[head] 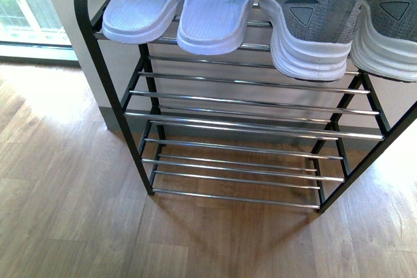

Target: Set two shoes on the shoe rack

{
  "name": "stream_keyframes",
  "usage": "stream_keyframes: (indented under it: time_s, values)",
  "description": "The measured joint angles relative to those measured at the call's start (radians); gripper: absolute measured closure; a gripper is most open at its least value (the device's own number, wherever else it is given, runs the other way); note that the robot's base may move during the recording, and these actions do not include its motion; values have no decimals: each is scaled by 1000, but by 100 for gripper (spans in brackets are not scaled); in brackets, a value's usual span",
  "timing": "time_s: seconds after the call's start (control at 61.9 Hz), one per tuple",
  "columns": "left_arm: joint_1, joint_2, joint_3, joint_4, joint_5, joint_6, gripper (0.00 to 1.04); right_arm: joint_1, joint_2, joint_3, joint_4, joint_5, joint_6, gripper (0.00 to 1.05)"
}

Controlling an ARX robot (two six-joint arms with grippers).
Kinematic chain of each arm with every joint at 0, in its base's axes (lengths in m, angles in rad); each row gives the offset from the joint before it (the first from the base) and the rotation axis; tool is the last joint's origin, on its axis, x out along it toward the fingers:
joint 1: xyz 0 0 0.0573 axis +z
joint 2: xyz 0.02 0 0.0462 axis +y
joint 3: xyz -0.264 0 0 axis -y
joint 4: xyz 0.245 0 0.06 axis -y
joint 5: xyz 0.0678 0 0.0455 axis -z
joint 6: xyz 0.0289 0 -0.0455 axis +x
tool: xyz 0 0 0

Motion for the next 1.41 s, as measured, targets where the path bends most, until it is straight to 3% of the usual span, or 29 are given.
stream_keyframes:
  time_s: [0.485,0.97,1.406]
  values:
    - [0,-1,0,0,0,0,101,0,0,0,0,0,0,9]
    - [0,-1,0,0,0,2,8,0,0,0,0,0,0,9]
    - [0,-1,0,0,0,2,9,0,0,0,0,0,0,9]
